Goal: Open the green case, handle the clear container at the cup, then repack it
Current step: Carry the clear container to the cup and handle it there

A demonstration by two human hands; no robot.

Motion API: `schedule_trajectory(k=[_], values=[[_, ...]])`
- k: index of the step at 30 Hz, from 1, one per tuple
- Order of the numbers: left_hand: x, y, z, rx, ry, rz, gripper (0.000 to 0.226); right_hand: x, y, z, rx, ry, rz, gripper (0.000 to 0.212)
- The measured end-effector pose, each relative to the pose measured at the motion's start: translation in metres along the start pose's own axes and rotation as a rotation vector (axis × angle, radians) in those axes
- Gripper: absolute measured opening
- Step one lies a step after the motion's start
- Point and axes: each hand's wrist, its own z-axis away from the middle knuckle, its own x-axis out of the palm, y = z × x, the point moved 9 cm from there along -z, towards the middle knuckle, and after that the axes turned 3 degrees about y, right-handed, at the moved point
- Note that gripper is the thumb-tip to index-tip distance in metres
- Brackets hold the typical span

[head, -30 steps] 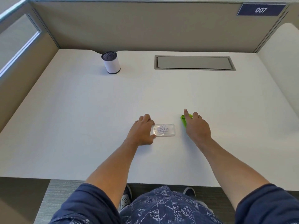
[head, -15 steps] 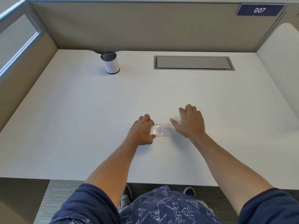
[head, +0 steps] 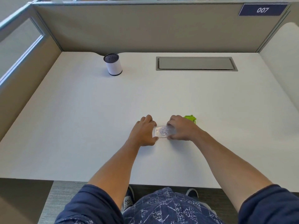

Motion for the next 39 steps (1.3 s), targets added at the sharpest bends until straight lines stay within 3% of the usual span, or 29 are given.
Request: schedule_trajectory(k=[12, 22, 26, 31, 39], values=[[-0.006, -0.007, -0.008, 0.014, 0.012, -0.001, 0.065, -0.009, -0.002, -0.011, 0.070, -0.004, -0.167, 0.051], [-0.044, -0.033, -0.029, 0.042, 0.057, -0.045, 0.059, -0.023, -0.003, -0.048, 0.126, -0.001, -0.444, 0.052], [-0.067, -0.052, -0.042, 0.037, 0.087, -0.075, 0.058, -0.034, 0.001, -0.071, 0.204, 0.035, -0.684, 0.049], [-0.095, -0.085, -0.062, 0.001, 0.113, -0.111, 0.057, -0.044, 0.007, -0.102, 0.299, 0.108, -1.141, 0.022], [-0.132, -0.131, -0.097, -0.018, 0.142, -0.174, 0.057, -0.053, -0.004, -0.160, 0.381, 0.158, -1.416, 0.022]])
